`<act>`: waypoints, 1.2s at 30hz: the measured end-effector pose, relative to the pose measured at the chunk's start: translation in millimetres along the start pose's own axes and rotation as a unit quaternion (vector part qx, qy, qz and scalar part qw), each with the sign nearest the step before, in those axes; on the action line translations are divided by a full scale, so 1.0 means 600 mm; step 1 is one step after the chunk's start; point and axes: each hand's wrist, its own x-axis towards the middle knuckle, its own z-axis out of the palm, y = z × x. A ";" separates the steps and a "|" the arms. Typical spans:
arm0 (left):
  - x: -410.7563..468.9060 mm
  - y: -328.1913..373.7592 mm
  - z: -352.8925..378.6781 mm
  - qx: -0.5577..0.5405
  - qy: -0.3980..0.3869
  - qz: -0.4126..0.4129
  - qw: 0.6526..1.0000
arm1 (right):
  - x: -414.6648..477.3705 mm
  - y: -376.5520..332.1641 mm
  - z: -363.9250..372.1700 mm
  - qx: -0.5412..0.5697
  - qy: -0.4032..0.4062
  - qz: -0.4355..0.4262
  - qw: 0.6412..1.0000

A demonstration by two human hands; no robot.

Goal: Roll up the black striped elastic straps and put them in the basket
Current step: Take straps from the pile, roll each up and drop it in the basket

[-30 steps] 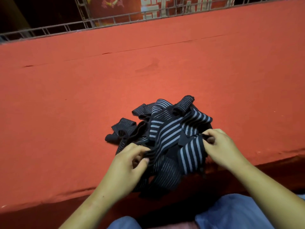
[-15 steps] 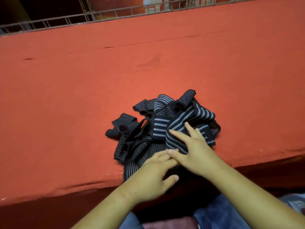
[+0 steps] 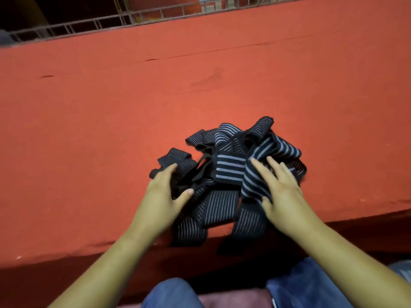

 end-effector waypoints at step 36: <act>-0.023 -0.091 -0.118 -0.253 0.255 -0.209 0.909 | 0.013 -0.078 0.064 -0.212 -0.147 -0.060 0.964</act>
